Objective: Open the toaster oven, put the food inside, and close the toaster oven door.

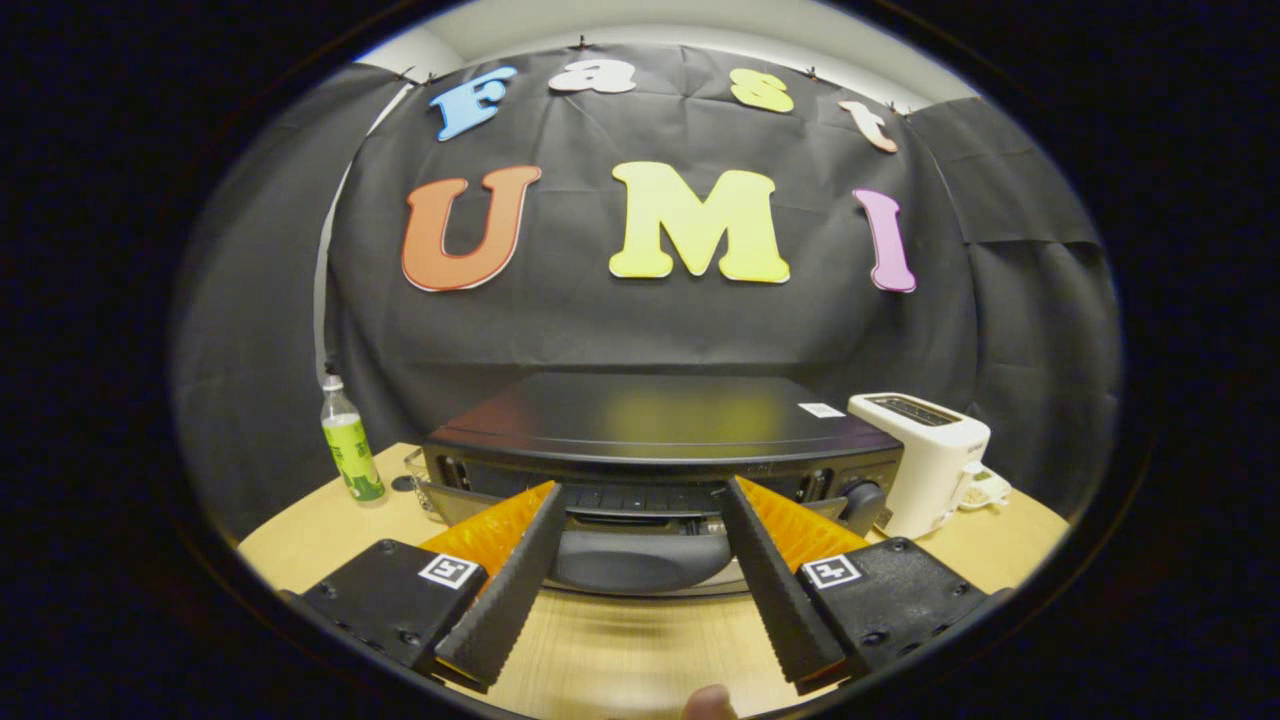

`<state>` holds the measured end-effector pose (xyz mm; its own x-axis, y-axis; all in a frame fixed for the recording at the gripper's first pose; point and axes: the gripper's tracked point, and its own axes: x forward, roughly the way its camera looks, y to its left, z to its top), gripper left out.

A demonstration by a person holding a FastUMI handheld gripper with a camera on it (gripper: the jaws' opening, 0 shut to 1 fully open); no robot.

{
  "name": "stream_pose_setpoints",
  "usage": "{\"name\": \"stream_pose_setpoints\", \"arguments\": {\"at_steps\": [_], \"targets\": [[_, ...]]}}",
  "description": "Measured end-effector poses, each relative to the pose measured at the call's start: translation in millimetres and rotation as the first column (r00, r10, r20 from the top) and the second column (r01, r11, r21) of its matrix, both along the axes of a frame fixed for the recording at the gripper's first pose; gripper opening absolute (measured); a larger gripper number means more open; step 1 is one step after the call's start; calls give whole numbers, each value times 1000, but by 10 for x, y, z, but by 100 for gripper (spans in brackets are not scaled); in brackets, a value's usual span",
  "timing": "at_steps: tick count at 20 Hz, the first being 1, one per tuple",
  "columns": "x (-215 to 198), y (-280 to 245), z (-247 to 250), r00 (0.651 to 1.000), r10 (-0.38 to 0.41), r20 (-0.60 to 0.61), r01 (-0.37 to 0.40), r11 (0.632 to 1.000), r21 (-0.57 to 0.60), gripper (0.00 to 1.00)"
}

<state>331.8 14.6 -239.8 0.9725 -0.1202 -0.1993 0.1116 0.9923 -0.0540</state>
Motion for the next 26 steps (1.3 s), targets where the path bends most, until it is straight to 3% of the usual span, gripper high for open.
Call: {"name": "stream_pose_setpoints", "arguments": {"at_steps": [9,14,26], "targets": [[-107,-39,-151,987,2,-162,-3,1000,-7,100],[-187,-55,-363,966,29,-257,-10,997,76,100],[-395,-35,-751,903,66,-424,-18,993,116,100]]}}
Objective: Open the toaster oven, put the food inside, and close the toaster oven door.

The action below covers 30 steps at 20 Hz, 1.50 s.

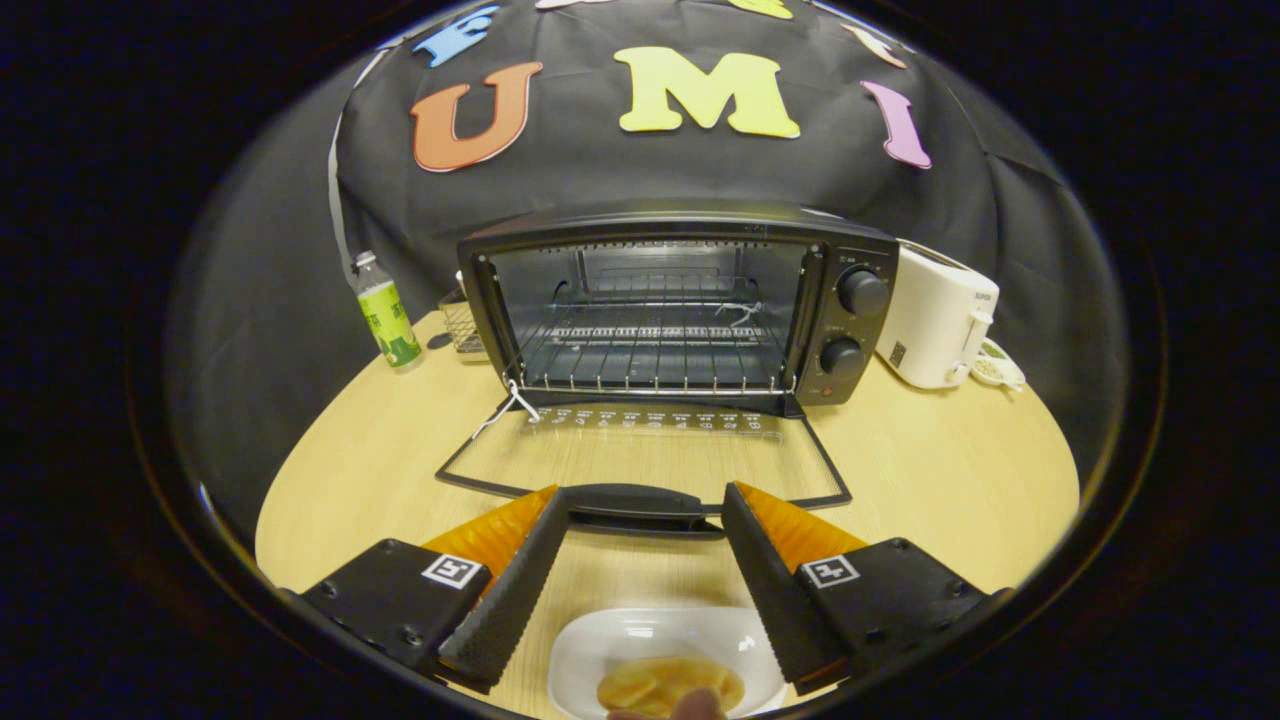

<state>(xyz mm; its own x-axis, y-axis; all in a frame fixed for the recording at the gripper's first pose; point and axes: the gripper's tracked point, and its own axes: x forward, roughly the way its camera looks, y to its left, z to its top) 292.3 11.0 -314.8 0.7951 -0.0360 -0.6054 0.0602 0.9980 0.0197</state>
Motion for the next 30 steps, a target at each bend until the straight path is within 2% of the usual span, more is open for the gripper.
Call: {"name": "stream_pose_setpoints", "arguments": {"at_steps": [10,13,19,24,28,30], "targets": [[-41,-2,-149,995,-6,-96,10,999,45,100],[-61,6,-123,996,-2,-93,6,999,52,100],[-293,73,439,995,25,92,-31,998,56,100],[-754,2,948,952,19,306,-28,999,25,100],[-1154,-9,1081,913,32,406,-43,999,18,100],[-1276,-5,1019,908,31,418,-50,998,35,100]]}}
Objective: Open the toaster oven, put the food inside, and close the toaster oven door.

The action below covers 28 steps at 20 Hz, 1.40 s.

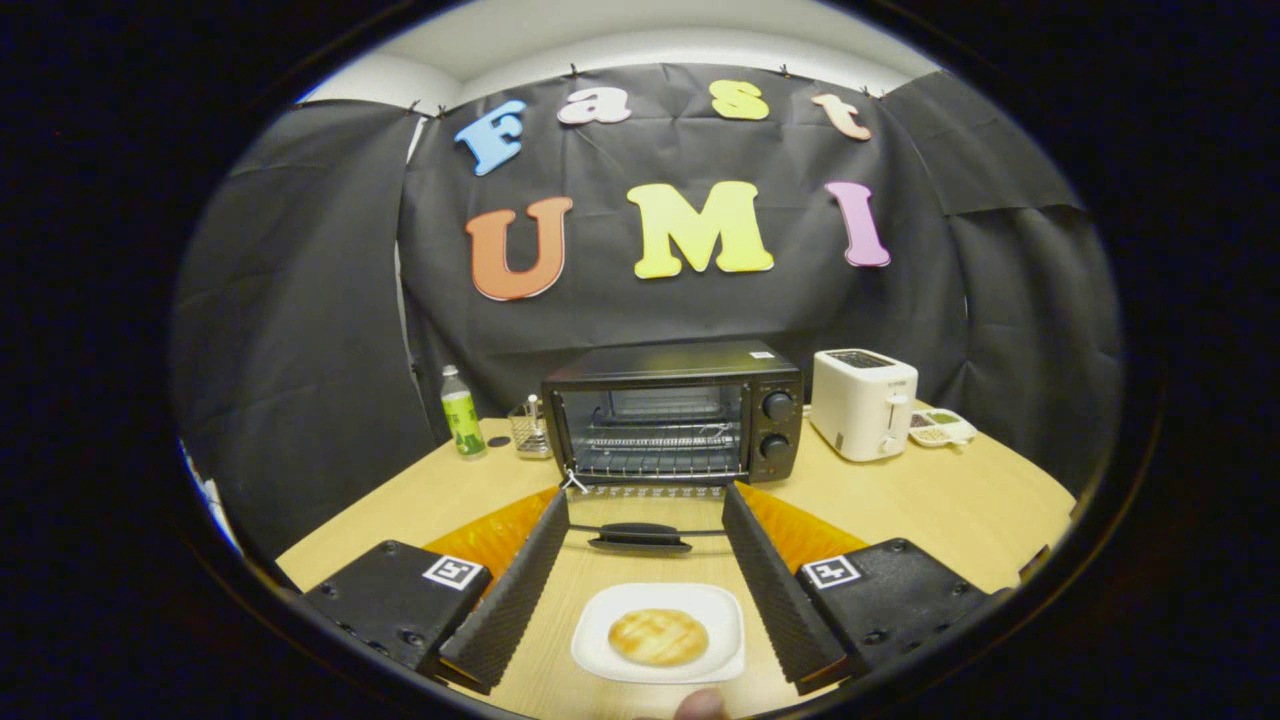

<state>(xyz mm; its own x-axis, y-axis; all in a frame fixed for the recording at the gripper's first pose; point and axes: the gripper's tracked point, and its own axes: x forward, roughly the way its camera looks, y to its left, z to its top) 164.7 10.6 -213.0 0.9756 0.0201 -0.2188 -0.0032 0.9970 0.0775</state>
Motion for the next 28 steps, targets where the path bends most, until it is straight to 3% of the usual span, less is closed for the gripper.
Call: {"name": "stream_pose_setpoints", "arguments": {"at_steps": [3,10,14,24,28], "targets": [[-141,5,-189,1000,6,-20,-6,1000,0,100],[-251,42,-982,981,17,-191,-16,1000,5,100],[-253,-54,-1290,958,-22,-284,26,1000,11,100],[-205,-42,-1500,935,-24,-353,40,998,38,95],[-176,-58,-1504,934,-7,-358,30,998,59,87]]}}
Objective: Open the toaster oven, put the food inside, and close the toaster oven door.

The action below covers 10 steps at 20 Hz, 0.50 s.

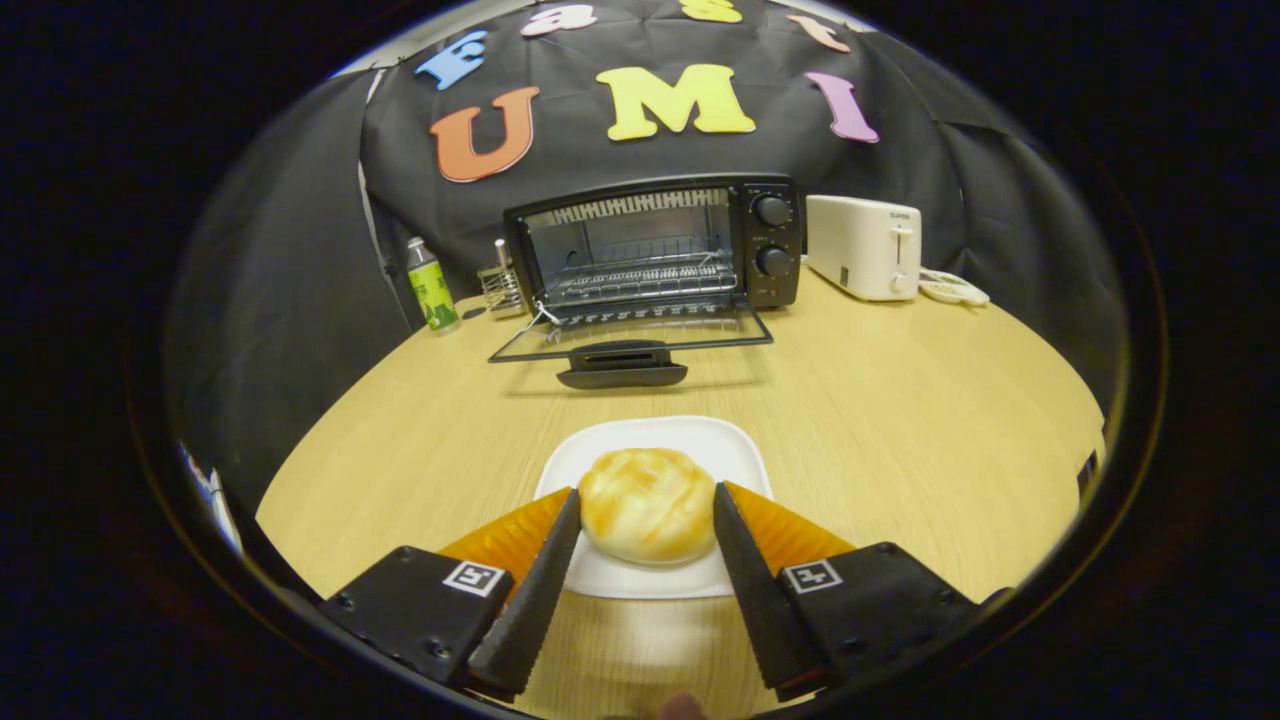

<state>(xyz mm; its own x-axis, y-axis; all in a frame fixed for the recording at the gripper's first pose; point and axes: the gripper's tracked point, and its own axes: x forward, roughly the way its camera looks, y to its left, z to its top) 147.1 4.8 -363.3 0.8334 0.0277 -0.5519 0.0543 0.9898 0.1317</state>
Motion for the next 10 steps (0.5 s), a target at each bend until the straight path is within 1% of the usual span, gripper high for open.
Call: {"name": "stream_pose_setpoints", "arguments": {"at_steps": [1,4,7,8,10], "targets": [[7,-8,3,1000,-3,2,3,1000,13,80],[18,-28,36,1000,-14,14,13,998,59,64],[34,-32,101,999,-31,22,28,989,147,51],[40,-48,144,999,-42,31,36,983,178,49],[74,9,267,998,-43,55,28,969,246,46]]}}
